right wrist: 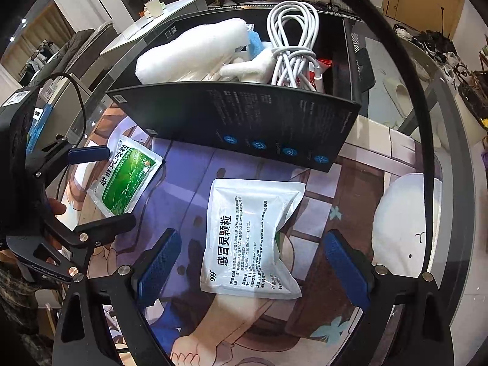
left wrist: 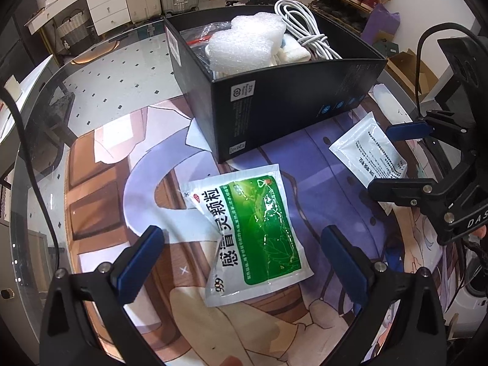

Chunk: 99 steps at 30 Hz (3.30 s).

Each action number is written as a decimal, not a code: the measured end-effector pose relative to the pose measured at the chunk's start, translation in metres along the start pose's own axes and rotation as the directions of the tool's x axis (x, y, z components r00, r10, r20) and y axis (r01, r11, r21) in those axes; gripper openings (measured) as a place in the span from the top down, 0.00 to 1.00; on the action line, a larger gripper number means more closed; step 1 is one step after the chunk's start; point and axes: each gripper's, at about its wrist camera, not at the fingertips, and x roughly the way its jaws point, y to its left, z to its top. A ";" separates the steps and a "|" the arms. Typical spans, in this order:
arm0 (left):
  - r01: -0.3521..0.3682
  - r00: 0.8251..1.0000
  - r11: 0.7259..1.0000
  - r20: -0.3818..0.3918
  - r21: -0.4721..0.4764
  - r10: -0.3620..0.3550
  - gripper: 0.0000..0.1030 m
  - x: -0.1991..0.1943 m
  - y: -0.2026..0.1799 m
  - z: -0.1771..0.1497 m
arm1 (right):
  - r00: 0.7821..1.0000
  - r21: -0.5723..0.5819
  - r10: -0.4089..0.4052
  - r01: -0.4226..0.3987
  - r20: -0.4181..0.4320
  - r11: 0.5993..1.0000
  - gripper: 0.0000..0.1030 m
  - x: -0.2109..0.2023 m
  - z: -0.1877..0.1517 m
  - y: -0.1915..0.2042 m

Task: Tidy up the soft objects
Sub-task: 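Grasp the green-printed sachet with the left tool while the right tool grasps the white sachet, then lift both sachets and carry them over the black box with both tools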

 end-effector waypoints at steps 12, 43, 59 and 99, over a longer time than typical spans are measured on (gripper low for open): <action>-0.057 0.998 0.998 -0.031 0.026 0.058 0.00 0.008 -0.006 0.005 | 0.995 -0.061 -0.095 0.093 -0.037 0.994 0.07 0.016 0.009 0.018; -0.065 0.997 0.998 -0.048 0.009 0.065 0.60 -0.009 0.001 0.006 | 0.991 -0.141 -0.108 0.096 -0.083 0.985 0.54 0.008 0.014 0.035; -0.045 0.999 0.999 -0.024 0.000 0.045 0.79 -0.014 -0.002 0.008 | 0.994 -0.118 -0.091 0.084 -0.054 0.989 0.76 -0.014 0.003 0.024; -0.074 0.992 0.997 0.106 0.033 0.070 0.82 -0.065 -0.013 0.032 | 0.986 -0.027 -0.090 0.095 0.139 0.995 0.78 -0.103 0.012 -0.023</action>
